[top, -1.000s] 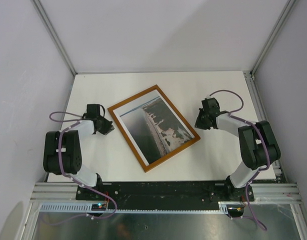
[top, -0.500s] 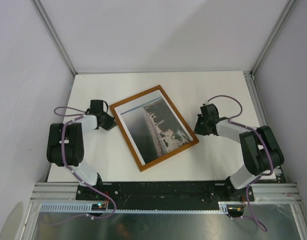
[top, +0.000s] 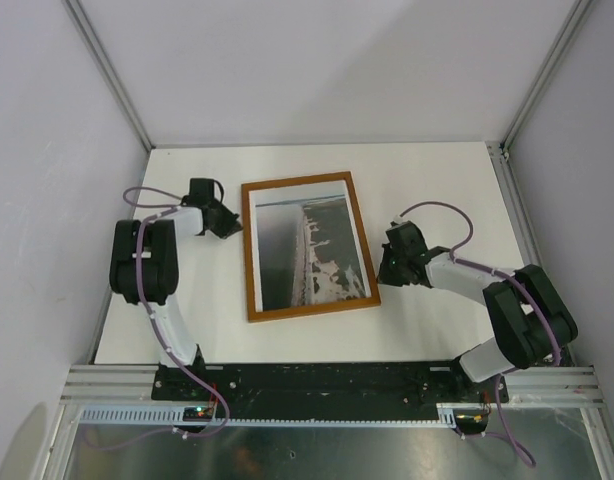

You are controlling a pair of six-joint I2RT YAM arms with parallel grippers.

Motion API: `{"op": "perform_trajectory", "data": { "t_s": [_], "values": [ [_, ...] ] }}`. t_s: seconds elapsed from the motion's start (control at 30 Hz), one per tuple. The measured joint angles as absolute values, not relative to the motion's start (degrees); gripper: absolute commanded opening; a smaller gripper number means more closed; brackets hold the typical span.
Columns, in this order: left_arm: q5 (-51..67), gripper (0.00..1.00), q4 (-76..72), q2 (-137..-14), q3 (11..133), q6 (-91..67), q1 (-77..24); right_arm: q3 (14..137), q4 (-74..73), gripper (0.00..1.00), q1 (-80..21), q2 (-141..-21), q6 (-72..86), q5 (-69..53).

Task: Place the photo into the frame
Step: Rotate the photo frame at the center of the board.

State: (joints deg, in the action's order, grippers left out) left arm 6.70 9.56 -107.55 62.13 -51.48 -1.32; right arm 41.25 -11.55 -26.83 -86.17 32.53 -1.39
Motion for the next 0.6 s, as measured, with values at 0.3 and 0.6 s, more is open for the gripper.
{"op": "perform_trajectory", "data": {
  "t_s": [0.3,0.6],
  "values": [
    [8.16,0.00,8.82,-111.98,67.51,-49.30,-2.61,40.71,-12.29,0.00,-30.94,-85.58,34.87,-0.67],
    [8.16,0.00,8.19,-112.51,67.96,-48.99,-3.29,40.62,-12.29,0.00,-31.70,-85.52,36.12,-0.01]
  ]
}}
